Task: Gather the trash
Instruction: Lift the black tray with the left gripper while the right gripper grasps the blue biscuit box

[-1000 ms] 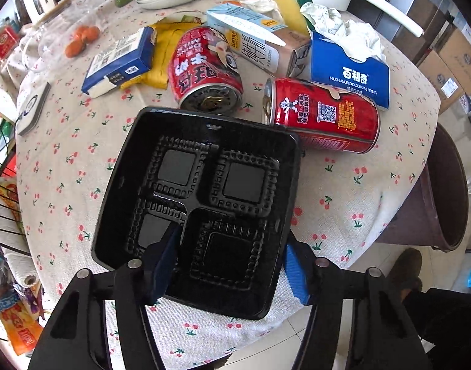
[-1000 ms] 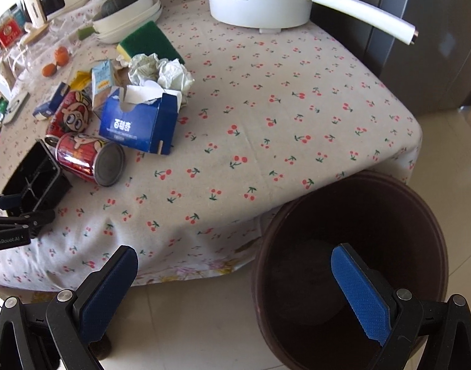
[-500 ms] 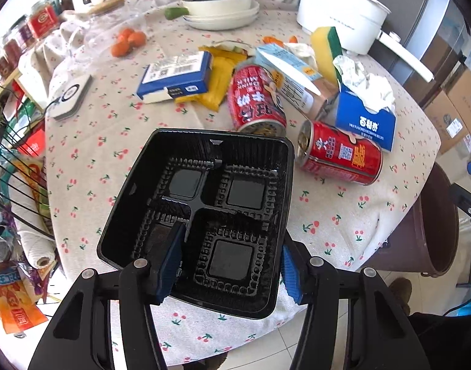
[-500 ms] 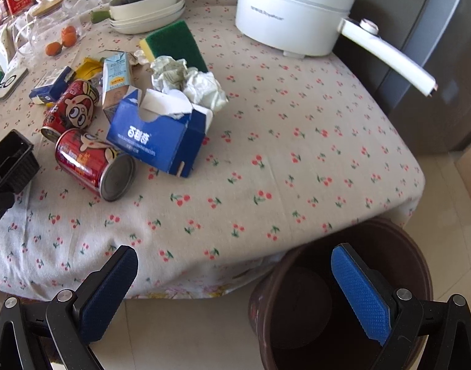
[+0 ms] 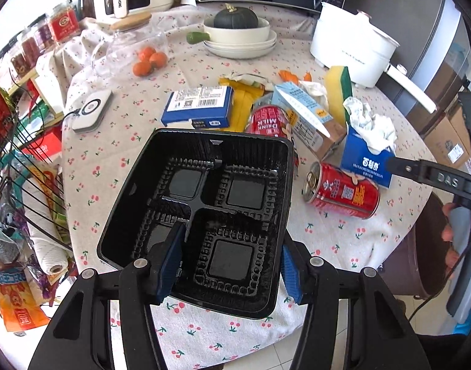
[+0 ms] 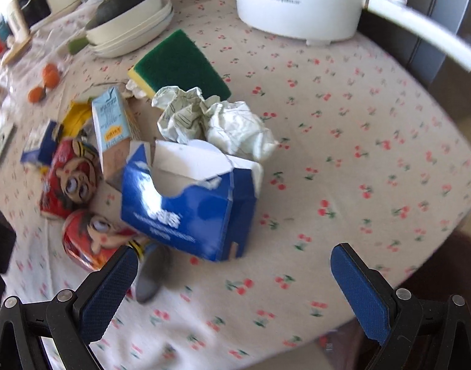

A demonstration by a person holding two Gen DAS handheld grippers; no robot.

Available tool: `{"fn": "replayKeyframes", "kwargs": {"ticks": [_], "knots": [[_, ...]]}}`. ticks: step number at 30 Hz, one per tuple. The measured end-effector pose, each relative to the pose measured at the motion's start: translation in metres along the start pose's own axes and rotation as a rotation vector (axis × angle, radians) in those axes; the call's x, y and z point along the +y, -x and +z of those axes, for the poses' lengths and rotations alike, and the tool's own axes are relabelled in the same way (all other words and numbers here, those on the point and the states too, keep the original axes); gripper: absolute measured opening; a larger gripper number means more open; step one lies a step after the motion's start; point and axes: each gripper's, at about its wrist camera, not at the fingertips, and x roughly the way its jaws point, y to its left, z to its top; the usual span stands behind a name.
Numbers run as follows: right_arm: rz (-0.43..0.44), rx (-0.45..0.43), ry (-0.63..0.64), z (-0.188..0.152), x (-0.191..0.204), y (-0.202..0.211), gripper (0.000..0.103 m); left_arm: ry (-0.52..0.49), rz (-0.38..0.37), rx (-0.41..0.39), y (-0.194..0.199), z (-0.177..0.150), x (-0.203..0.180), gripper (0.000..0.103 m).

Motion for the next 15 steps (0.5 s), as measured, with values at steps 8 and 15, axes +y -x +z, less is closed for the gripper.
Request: {"fn": "replayKeyframes", "kwargs": {"ticks": [8,15], "knots": [[-0.025,0.012,-0.076,0.025,0.033,-0.026,0.103,-0.014,0.010,-0.011,0.002,0.003,0.002,0.059],[-0.089,0.038,-0.096,0.027,0.045,-0.054,0.103,0.010,0.015,-0.001,0.000,0.003,0.011,0.059]]}}
